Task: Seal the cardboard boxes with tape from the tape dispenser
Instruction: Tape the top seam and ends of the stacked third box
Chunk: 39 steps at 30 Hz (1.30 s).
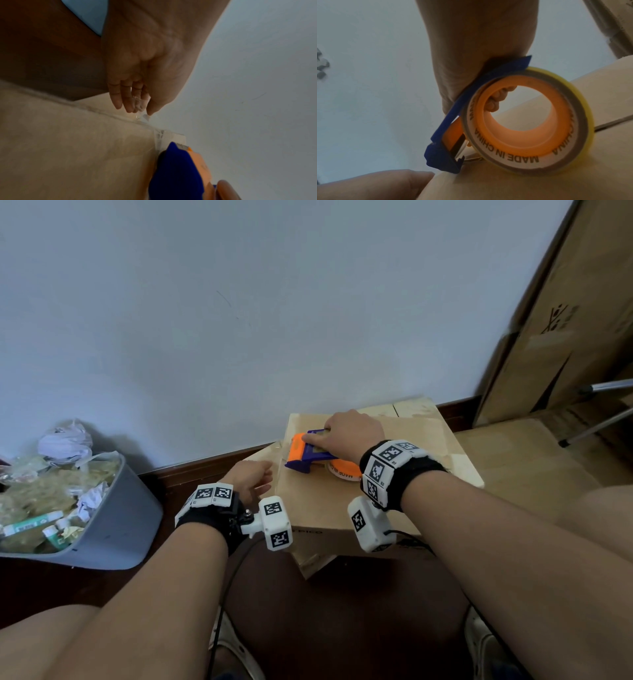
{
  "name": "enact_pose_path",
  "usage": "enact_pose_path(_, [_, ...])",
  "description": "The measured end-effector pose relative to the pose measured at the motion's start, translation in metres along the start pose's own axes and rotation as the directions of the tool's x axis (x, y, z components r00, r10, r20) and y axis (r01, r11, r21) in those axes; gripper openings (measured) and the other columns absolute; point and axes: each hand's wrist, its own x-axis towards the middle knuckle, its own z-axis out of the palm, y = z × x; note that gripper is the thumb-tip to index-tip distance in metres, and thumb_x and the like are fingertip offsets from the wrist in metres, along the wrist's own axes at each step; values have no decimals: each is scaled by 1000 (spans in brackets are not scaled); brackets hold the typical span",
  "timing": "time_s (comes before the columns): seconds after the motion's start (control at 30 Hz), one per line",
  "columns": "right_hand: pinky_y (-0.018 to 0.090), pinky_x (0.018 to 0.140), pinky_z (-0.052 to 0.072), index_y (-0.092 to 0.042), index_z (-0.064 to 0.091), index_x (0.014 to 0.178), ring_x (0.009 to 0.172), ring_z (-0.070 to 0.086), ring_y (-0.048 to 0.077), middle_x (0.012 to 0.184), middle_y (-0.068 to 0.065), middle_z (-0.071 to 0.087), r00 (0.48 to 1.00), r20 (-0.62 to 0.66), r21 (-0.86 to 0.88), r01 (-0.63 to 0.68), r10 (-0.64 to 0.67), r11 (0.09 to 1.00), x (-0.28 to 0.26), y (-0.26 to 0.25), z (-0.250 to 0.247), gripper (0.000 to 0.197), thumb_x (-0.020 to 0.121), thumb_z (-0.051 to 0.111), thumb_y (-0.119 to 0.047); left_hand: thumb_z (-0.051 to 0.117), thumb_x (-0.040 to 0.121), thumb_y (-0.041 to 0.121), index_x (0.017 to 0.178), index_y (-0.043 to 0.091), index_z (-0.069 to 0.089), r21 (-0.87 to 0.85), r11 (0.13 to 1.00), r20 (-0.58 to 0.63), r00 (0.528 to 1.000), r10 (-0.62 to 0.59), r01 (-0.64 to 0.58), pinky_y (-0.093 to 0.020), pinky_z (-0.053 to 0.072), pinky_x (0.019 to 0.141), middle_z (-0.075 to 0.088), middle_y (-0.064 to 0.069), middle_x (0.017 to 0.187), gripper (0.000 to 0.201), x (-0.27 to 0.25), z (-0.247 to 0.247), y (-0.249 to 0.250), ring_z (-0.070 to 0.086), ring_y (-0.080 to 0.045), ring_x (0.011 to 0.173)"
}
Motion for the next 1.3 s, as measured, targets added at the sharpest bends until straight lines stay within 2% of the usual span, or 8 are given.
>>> enact_pose_path(0.07, [27, 63, 40, -17, 64, 76, 72, 57, 22, 68, -1, 53, 1000, -5, -6, 1, -1, 1000, 0, 0, 1, 63, 83, 40, -75, 61, 91, 20, 96, 10, 64, 3, 999, 52, 998, -39, 39, -35, 51, 91, 62, -5, 95, 12, 1, 3, -3, 58, -20, 92])
enact_pose_path(0.4, [28, 65, 39, -19, 61, 77, 74, 54, 22, 69, -1, 50, 1000, -1, -40, 8, -8, 999, -1, -5, 2, 60, 84, 39, -74, 37, 102, 24, 70, 19, 41, 437, 898, 38, 999, 32, -45, -26, 45, 55, 45, -1, 73, 32, -14, 15, 1, 47, -14, 60])
enact_pose_path(0.7, [28, 66, 38, -19, 56, 77, 87, 60, 24, 79, 2, 54, 1000, -2, -40, 0, 0, 999, -1, -8, 2, 57, 83, 41, -74, 44, 96, 14, 64, 19, 43, 550, 825, -11, 987, 163, -130, -35, 51, 77, 53, -9, 83, 32, -15, 6, -5, 52, -21, 75])
enact_pose_path(0.77, [28, 67, 38, -18, 56, 78, 89, 61, 24, 84, 3, 58, 1000, 6, -41, 1, -1, 999, -1, -9, 1, 57, 84, 41, -73, 44, 95, 22, 68, 16, 52, 407, 896, 52, 984, 173, -179, -30, 50, 67, 57, -8, 77, 29, -21, 9, -4, 52, -17, 64])
enact_pose_path(0.9, [29, 70, 40, -19, 56, 80, 93, 62, 26, 96, 7, 65, 1000, 4, -55, 12, -12, 998, 0, -11, 1, 57, 83, 41, -74, 36, 91, 58, 109, 14, 66, 139, 979, 180, 976, 120, -146, -50, 50, 94, 70, -16, 106, 56, -28, 17, -5, 66, -31, 100])
enact_pose_path(1.0, [29, 69, 39, -19, 58, 82, 95, 62, 26, 98, 7, 66, 1000, -1, -60, 21, -21, 998, -2, -12, 0, 56, 84, 40, -73, 31, 89, 69, 113, 12, 64, 114, 988, 160, 983, 85, -104, -52, 50, 95, 70, -17, 108, 70, -33, 21, -7, 67, -33, 101])
enact_pose_path(1.13, [30, 71, 39, -15, 63, 91, 97, 61, 27, 101, 8, 66, 1000, 5, -49, 22, -22, 999, -2, -12, -1, 55, 90, 39, -64, 31, 95, 62, 96, 10, 62, 122, 990, 126, 990, 60, -75, -42, 54, 85, 69, -14, 95, 60, -46, 27, -6, 66, -29, 89])
enact_pose_path(1.3, [35, 79, 41, -9, 54, 114, 104, 58, 32, 113, 15, 61, 999, 31, 98, -24, 21, 995, 1, -9, -3, 41, 95, 37, -40, 28, 100, 52, 131, 4, 51, 277, 955, 117, 991, 72, -102, -39, 47, 96, 56, -21, 131, 61, -31, 22, -11, 55, -38, 119])
